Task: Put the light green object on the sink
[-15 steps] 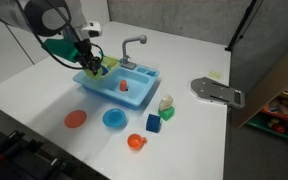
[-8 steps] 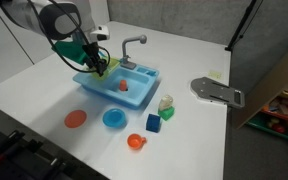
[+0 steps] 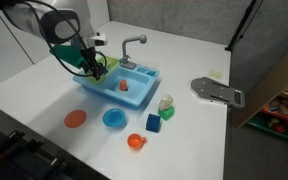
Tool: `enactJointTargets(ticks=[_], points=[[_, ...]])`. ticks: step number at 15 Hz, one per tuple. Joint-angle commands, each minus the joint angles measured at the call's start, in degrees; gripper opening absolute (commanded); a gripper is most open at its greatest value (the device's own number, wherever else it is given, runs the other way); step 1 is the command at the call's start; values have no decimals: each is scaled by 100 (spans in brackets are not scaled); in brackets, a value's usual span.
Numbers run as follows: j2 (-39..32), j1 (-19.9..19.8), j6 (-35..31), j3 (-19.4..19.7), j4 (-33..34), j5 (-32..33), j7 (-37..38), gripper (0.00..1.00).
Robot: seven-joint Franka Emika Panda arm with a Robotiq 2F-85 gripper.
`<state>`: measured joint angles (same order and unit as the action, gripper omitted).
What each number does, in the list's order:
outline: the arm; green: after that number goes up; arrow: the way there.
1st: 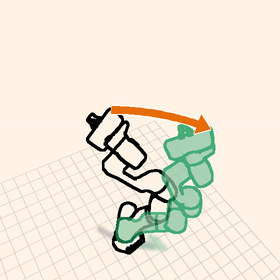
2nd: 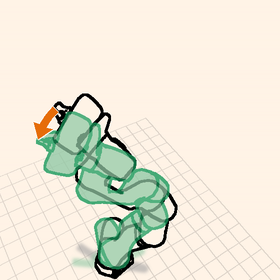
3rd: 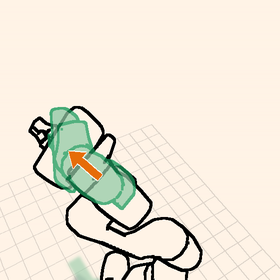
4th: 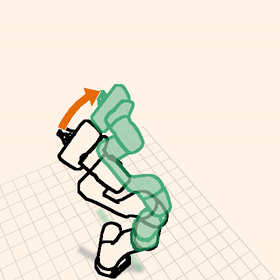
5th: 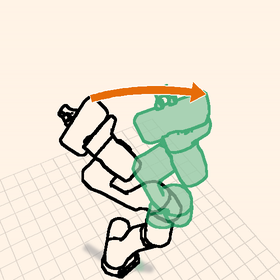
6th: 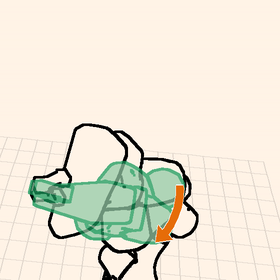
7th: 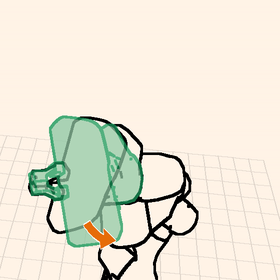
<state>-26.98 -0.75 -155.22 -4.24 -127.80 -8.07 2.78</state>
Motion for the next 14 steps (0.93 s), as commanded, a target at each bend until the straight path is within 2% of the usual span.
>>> enactJointTargets(ticks=[1, 5, 9, 14], points=[[192, -236, 370, -187, 56, -253, -333, 100], [608, -276, 609, -160, -144, -305, -460, 100], [1057, -147, 1100, 74, -208, -38, -308, 100], [1665, 110, 1973, 612, -125, 1036, 466, 100]])
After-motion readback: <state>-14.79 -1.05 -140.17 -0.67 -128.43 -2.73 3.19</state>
